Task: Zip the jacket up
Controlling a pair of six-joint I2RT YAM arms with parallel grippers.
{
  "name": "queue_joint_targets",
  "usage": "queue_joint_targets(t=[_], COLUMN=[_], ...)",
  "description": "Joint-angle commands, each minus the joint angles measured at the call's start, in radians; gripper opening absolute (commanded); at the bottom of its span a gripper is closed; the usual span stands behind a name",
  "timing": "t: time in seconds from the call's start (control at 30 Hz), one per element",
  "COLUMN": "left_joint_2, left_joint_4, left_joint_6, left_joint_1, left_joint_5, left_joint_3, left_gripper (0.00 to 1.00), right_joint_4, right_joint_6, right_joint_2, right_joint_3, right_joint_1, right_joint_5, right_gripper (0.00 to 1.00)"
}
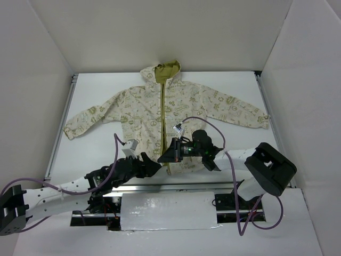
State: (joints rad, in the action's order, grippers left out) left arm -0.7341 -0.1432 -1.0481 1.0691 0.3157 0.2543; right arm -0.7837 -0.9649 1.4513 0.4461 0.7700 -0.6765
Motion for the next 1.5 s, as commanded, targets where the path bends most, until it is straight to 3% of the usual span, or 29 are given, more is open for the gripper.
queue_joint_targets(t=[0.0, 0.37, 0.53, 0.67, 0.83, 1.47], left_joint_2=[0.039, 0.075, 0.062, 0.073, 0.027, 0.013], left_joint_4=[-0.18, -0.113, -0.007, -0.062, -0.065, -0.032], left_joint_6=[0.003, 0.031, 0.04, 0.033, 0.025, 0.04], left_joint_1=[0.0, 0.0, 0.0, 0.0, 0.002, 0.0], left_joint_5=[-0.038, -0.064, -0.066, -0.084, -0.095, -0.029], left_joint_3=[0.013, 0.054, 0.122, 0.099, 0.1, 0.062], left_gripper=[0.75, 0.73, 0.82, 0.87, 0.79, 0.73], right_joint_4=[-0.071, 0.041, 0.018, -0.051, -0.092, -0.233], right_joint_6=[0.006, 0.054, 0.043, 0.011, -0.014, -0.084], right_joint_2=[0.024, 0.015, 0.014, 0.02, 0.004, 0.003], right_joint_3=[0.016, 0.028, 0.014, -0.001, -0.012, -0.024], right_joint_1=[0.011, 0.011, 0.011, 0.011, 0.011, 0.011], right_joint_5=[-0.018, 0.064, 0.091, 0.062, 0.058, -0.012], right_gripper=[0.06, 0.03, 0.02, 0.02, 0.03, 0.06])
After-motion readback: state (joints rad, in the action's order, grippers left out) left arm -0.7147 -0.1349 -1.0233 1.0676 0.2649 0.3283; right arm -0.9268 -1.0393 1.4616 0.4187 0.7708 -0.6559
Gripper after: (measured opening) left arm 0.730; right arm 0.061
